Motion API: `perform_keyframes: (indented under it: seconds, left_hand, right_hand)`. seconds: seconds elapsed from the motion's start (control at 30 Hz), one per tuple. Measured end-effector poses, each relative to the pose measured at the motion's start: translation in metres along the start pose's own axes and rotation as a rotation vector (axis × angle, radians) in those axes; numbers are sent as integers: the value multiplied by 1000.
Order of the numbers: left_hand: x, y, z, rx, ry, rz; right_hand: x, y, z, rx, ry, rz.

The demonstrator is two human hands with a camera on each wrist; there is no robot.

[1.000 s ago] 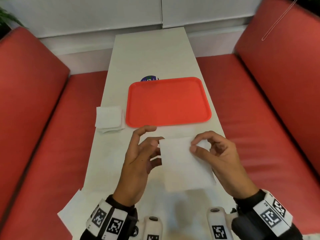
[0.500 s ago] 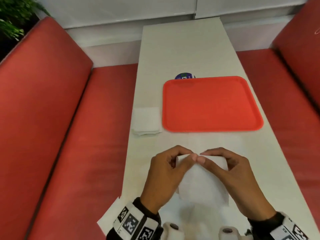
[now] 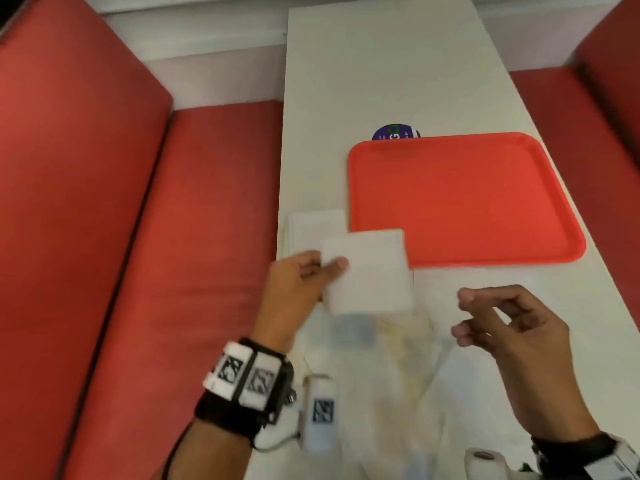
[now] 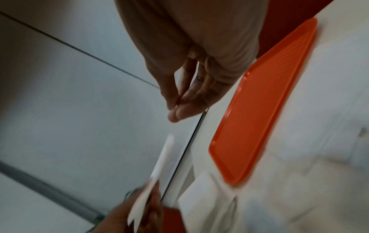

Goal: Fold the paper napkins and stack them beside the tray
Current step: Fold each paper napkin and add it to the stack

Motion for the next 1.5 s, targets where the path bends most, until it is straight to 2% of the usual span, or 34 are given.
perform_keyframes:
  seconds: [0.07, 0.17, 0.33, 0.4, 0.53, 0.6, 0.7, 0.83, 1.0, 1.13, 1.3, 1.4, 1.5]
  left_hand:
    - [-9, -44, -4, 37, -72, -76]
    - [-13, -90, -2, 173, -326, -162]
    - [2, -106, 6, 245, -723, -341]
    - [4, -100, 10, 264, -761, -425]
    - [-2, -76, 4, 332, -605, -558]
    - [2, -49, 1, 373, -504, -547]
    - [17, 5, 9, 400, -498, -439]
    - [40, 71, 44, 339, -587, -298]
    - [60, 138, 83, 252, -627, -242]
    - [83, 176, 92, 211, -614, -246]
    - [110, 202, 87, 280, -587, -240]
    - [124, 210, 84, 325, -590, -240]
    - [134, 216, 83, 343, -576, -247]
  right_hand:
    - [-12, -7, -2, -14, 27, -55]
    - [-37, -16, -16, 10, 112, -125]
    - [-83, -32, -46, 103, 313, -230]
    - [-95, -42, -53, 87, 404, -279]
    - [-122, -87, -74, -67, 763, -316]
    - [-141, -120, -90, -92, 922, -325]
    - [-145, -153, -98, -73, 1087, -316]
    - [-130, -160, -96, -295, 1291, -193]
    - [-116, -163, -93, -318, 1231, -86]
    - [-106, -160, -93, -317, 1132, 76]
    - [-123, -149, -80, -190, 815, 165]
    - [-140, -144, -71, -147, 804, 218]
    - [-155, -142, -65, -184, 885, 234]
Point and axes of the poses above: each hand's wrist, its own y-axis away from the middle knuckle, its own x-axis out of the palm, z = x × y, the point moved 1 cm from there along -y, towards the middle knuckle, and after that the axes turned 14 degrees about -z, right-handed, at the moved point
